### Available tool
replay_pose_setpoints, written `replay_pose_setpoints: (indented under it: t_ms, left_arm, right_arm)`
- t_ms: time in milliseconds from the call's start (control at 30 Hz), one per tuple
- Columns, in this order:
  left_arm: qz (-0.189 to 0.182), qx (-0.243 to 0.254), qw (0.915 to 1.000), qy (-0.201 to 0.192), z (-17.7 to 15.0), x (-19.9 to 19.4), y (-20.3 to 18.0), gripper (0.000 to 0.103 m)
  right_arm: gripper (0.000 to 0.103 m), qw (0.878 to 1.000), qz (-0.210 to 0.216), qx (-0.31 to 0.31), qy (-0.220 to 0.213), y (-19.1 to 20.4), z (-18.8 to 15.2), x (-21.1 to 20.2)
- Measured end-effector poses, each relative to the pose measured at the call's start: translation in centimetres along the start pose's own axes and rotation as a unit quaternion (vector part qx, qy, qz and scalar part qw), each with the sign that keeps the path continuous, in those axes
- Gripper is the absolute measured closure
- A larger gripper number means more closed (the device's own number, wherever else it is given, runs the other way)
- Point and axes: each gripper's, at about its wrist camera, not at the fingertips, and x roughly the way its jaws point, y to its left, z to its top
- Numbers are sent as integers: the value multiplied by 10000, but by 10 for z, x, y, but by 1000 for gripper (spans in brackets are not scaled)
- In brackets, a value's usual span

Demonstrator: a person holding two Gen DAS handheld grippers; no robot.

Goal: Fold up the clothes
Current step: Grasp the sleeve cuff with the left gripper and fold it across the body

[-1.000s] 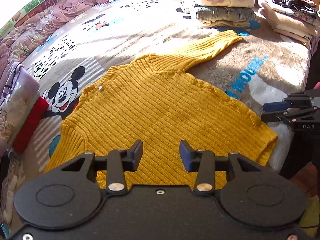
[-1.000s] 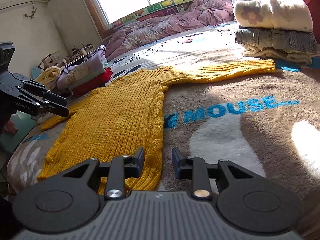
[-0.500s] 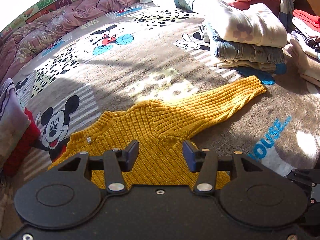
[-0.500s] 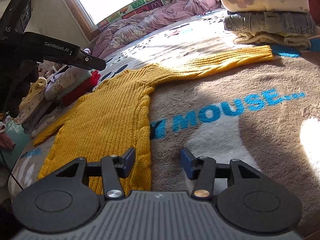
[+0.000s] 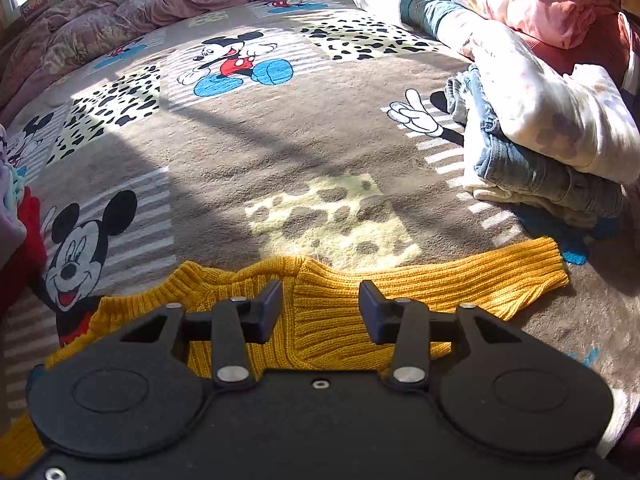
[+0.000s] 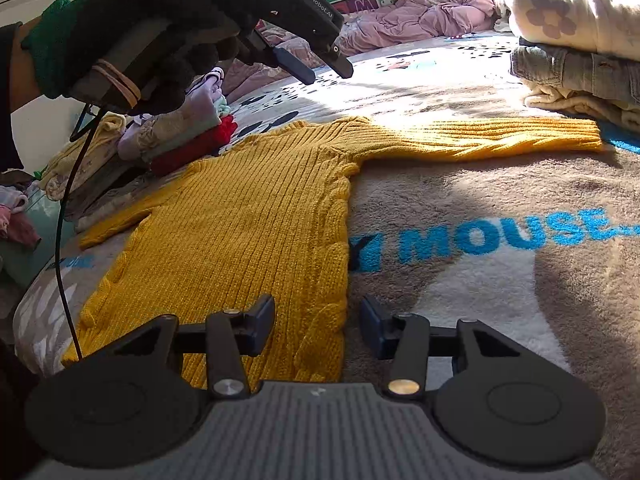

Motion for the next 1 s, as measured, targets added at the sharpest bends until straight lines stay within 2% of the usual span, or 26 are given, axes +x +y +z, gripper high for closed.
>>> replay_pose_setpoints:
  t_ms: [100, 300, 367, 567, 667, 733, 767, 800, 833, 867, 900, 1000]
  left_arm:
    - [-231, 129, 9995, 186, 1, 12, -9, 62]
    - [-557, 899, 9940, 272, -6, 27, -62, 62]
    - [-663, 1394, 9878, 199, -11, 29, -89, 62]
    - [-1108, 2309, 9667, -9, -26, 37, -159, 62]
    - [-1082, 2732, 9559, -32, -34, 50, -189, 62]
    - [-775, 3029, 9498, -112, -39, 59, -202, 62]
    - [-673, 3057, 9497, -139, -39, 62, -203, 62]
    - [-572, 3084, 9494, -165, -39, 65, -205, 63]
    - [-470, 3112, 9490, -192, -39, 68, -206, 74]
    - [-370, 3138, 9485, -219, -39, 70, -208, 80]
    - [-298, 3117, 9494, -257, -37, 69, -206, 94]
    - [-423, 2840, 9568, -466, -27, 53, -191, 95]
  right_arm:
    - [54, 10000, 16, 25, 12, -1, 1, 0]
    - [54, 9999, 60, 128, 24, -4, 0, 2]
    - [54, 9999, 65, 158, 22, -5, -1, 2]
    - [54, 9996, 104, 269, -25, -8, -3, 3]
    - [54, 9993, 116, 346, -76, -10, -5, 5]
    - [54, 9992, 112, 372, -104, -10, -6, 6]
    - [54, 9991, 110, 385, -118, -10, -6, 6]
    - [54, 9991, 108, 396, -131, -10, -6, 7]
    - [54, 9991, 108, 396, -137, -10, -6, 7]
    - [54, 9991, 111, 390, -144, -10, -6, 7]
    - [54, 9991, 117, 386, -148, -10, -7, 7]
    - [54, 9991, 145, 371, -153, -11, -6, 7]
